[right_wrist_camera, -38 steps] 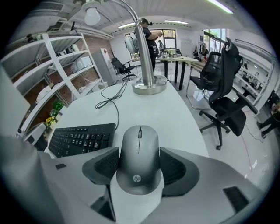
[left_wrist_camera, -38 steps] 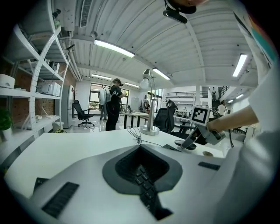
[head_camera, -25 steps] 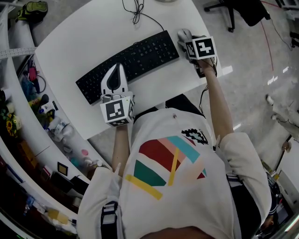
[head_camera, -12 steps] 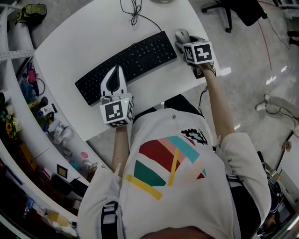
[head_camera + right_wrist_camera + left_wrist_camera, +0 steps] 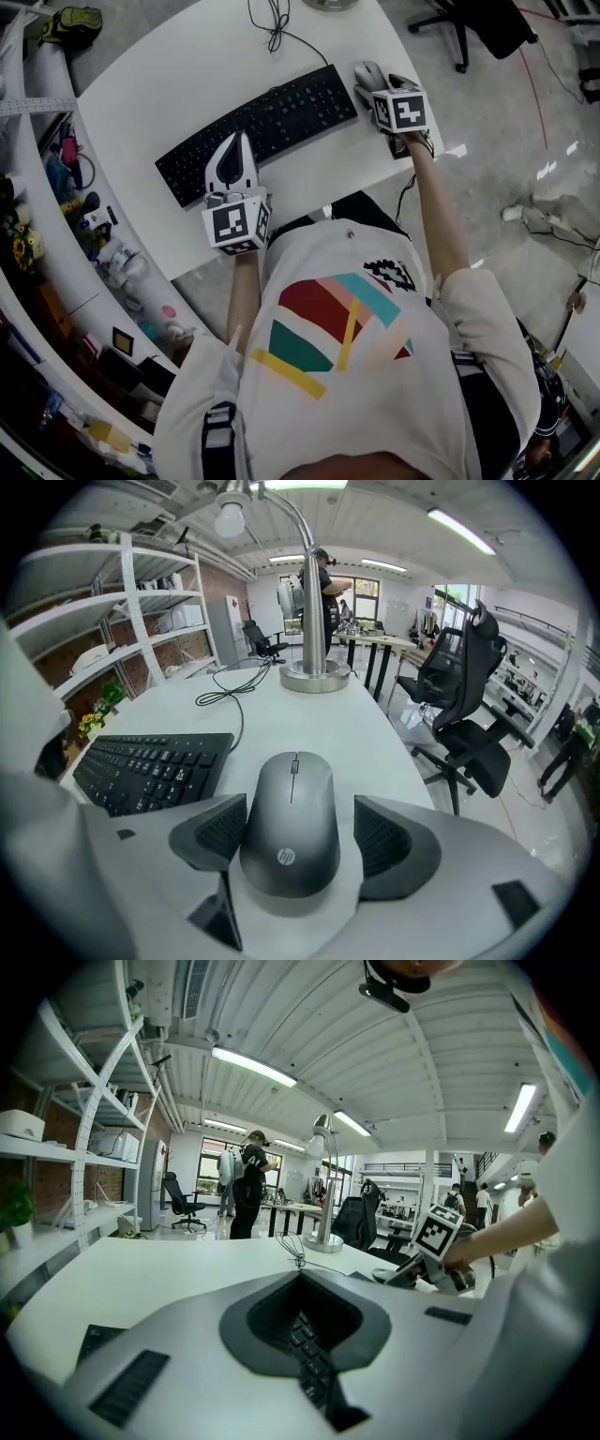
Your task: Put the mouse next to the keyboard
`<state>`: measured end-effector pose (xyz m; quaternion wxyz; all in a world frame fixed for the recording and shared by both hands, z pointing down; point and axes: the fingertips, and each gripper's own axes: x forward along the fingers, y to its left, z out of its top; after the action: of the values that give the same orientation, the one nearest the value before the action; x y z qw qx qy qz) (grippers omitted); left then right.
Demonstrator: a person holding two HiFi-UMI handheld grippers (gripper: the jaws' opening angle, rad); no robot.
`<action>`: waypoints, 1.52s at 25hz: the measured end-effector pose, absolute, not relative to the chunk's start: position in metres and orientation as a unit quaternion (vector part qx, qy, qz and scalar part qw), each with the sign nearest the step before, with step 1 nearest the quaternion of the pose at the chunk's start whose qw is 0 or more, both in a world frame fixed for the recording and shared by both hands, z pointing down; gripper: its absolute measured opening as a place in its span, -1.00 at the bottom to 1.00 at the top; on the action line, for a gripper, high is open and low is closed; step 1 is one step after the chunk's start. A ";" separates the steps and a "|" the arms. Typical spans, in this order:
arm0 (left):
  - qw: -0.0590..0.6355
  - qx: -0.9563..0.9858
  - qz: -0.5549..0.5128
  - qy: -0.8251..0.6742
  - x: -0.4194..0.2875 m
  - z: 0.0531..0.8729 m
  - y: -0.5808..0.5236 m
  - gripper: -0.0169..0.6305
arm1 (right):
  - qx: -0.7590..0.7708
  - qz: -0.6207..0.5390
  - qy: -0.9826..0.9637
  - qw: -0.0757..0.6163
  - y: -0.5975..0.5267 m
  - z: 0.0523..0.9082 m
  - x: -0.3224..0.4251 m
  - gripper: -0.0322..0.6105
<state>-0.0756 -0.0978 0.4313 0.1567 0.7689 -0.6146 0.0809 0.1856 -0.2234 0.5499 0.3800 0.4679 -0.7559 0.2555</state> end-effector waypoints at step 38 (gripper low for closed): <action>0.064 0.762 -0.077 -0.640 -0.097 0.257 -0.122 -0.81 | 0.271 0.124 -0.954 -0.001 -0.136 0.246 -0.007 -0.86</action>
<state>-0.0966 -0.1219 0.2569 0.0638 0.7620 -0.6398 -0.0767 -0.0067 -0.1355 0.2461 -0.0007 0.2714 -0.9544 0.1239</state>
